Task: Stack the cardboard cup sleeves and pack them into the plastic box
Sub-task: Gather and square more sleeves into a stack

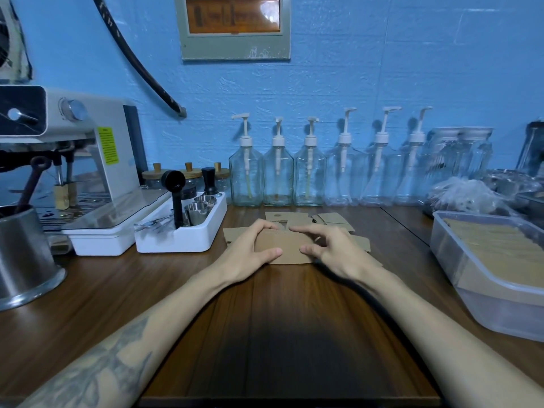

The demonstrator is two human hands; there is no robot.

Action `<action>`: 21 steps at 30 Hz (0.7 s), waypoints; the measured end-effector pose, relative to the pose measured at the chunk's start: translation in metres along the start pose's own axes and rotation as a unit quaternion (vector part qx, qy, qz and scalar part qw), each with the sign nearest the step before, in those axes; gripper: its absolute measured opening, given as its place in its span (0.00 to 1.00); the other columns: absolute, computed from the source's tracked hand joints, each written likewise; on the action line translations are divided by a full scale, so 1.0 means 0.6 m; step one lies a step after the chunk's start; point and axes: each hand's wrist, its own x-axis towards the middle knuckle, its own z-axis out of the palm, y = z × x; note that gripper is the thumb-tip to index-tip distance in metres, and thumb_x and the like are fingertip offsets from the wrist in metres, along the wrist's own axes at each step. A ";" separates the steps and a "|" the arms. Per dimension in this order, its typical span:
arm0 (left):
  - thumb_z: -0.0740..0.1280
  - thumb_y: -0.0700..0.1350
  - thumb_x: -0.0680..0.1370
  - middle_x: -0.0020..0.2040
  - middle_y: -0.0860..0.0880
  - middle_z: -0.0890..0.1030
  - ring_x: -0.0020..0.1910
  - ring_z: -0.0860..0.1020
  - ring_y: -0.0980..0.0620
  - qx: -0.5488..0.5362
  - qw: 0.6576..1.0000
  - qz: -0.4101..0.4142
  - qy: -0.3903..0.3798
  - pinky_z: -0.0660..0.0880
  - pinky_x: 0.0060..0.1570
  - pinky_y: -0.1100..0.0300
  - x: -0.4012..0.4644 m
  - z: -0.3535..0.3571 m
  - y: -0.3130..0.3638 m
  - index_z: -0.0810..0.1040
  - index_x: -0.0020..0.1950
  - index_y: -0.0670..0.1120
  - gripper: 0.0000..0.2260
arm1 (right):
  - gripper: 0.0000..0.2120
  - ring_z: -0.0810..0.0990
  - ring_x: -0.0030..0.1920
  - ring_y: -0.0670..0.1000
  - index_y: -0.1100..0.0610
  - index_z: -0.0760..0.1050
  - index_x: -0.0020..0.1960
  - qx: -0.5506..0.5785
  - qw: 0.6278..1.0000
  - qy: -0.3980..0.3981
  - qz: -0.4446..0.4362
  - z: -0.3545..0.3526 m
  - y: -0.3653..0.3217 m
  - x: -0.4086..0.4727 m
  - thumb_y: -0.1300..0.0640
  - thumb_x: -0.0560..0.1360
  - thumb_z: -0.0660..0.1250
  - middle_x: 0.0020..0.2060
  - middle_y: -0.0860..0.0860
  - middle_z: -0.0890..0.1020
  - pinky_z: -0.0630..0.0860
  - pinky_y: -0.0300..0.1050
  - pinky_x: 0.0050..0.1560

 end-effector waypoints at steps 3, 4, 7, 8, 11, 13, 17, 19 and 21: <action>0.70 0.54 0.77 0.54 0.60 0.79 0.53 0.78 0.61 0.005 1.000 -0.003 -0.005 0.76 0.59 0.53 -0.001 -0.005 0.000 0.71 0.58 0.62 0.13 | 0.20 0.76 0.32 0.42 0.42 0.77 0.65 0.002 1.000 0.002 0.004 0.001 0.002 0.003 0.60 0.77 0.70 0.37 0.46 0.81 0.76 0.39 0.40; 0.70 0.55 0.77 0.55 0.59 0.79 0.53 0.78 0.60 0.006 1.000 -0.001 -0.006 0.76 0.59 0.52 -0.001 -0.007 0.000 0.72 0.59 0.61 0.13 | 0.19 0.76 0.32 0.43 0.42 0.78 0.64 0.002 1.000 0.003 0.007 0.001 0.003 0.003 0.60 0.77 0.69 0.36 0.47 0.80 0.76 0.40 0.39; 0.69 0.57 0.77 0.55 0.52 0.79 0.54 0.77 0.55 0.020 1.000 0.006 0.021 0.75 0.58 0.54 0.005 -0.019 0.001 0.74 0.64 0.58 0.17 | 0.18 0.80 0.36 0.51 0.41 0.78 0.62 -0.001 1.000 0.002 0.016 -0.007 0.008 0.003 0.60 0.77 0.69 0.38 0.50 0.82 0.78 0.42 0.40; 0.68 0.58 0.77 0.52 0.51 0.79 0.53 0.77 0.53 0.014 0.999 0.001 0.041 0.75 0.55 0.56 0.008 -0.025 0.001 0.74 0.65 0.56 0.17 | 0.18 0.81 0.38 0.53 0.40 0.78 0.61 -0.008 1.000 0.005 0.019 -0.012 0.010 0.002 0.60 0.77 0.69 0.40 0.52 0.83 0.79 0.42 0.40; 0.65 0.55 0.80 0.51 0.52 0.77 0.50 0.75 0.59 0.002 0.994 -0.002 0.109 0.70 0.49 0.63 0.018 -0.046 -0.008 0.76 0.63 0.53 0.14 | 0.17 0.82 0.40 0.58 0.42 0.79 0.60 -0.013 0.999 0.008 0.029 -0.027 0.019 0.002 0.61 0.77 0.69 0.41 0.57 0.83 0.82 0.51 0.44; 0.64 0.52 0.81 0.55 0.53 0.76 0.54 0.74 0.59 0.074 0.989 0.006 0.128 0.70 0.55 0.62 0.026 -0.061 -0.024 0.75 0.65 0.52 0.13 | 0.17 0.81 0.38 0.59 0.44 0.79 0.60 -0.016 0.999 0.009 0.029 -0.035 0.023 0.002 0.62 0.77 0.69 0.40 0.59 0.83 0.81 0.57 0.45; 0.61 0.55 0.82 0.71 0.48 0.70 0.71 0.67 0.50 0.224 0.973 -0.035 0.047 0.65 0.68 0.55 0.043 -0.059 -0.052 0.68 0.74 0.47 0.23 | 0.17 0.78 0.35 0.49 0.44 0.80 0.60 -0.030 0.999 0.020 0.030 -0.041 0.032 0.005 0.63 0.77 0.69 0.38 0.48 0.81 0.81 0.59 0.47; 0.59 0.58 0.82 0.75 0.45 0.66 0.74 0.64 0.47 0.236 0.969 -0.072 0.002 0.62 0.71 0.52 0.046 -0.049 -0.059 0.63 0.77 0.45 0.27 | 0.17 0.77 0.38 0.47 0.45 0.80 0.61 -0.036 0.999 0.019 0.024 -0.040 0.033 0.005 0.63 0.77 0.69 0.38 0.41 0.79 0.81 0.59 0.49; 0.58 0.59 0.82 0.76 0.43 0.65 0.75 0.62 0.46 0.233 0.968 -0.090 -0.012 0.61 0.72 0.51 0.046 -0.044 -0.061 0.61 0.78 0.44 0.29 | 0.17 0.77 0.40 0.47 0.45 0.79 0.61 -0.043 0.999 0.016 0.017 -0.041 0.031 0.005 0.62 0.77 0.69 0.40 0.38 0.77 0.80 0.59 0.51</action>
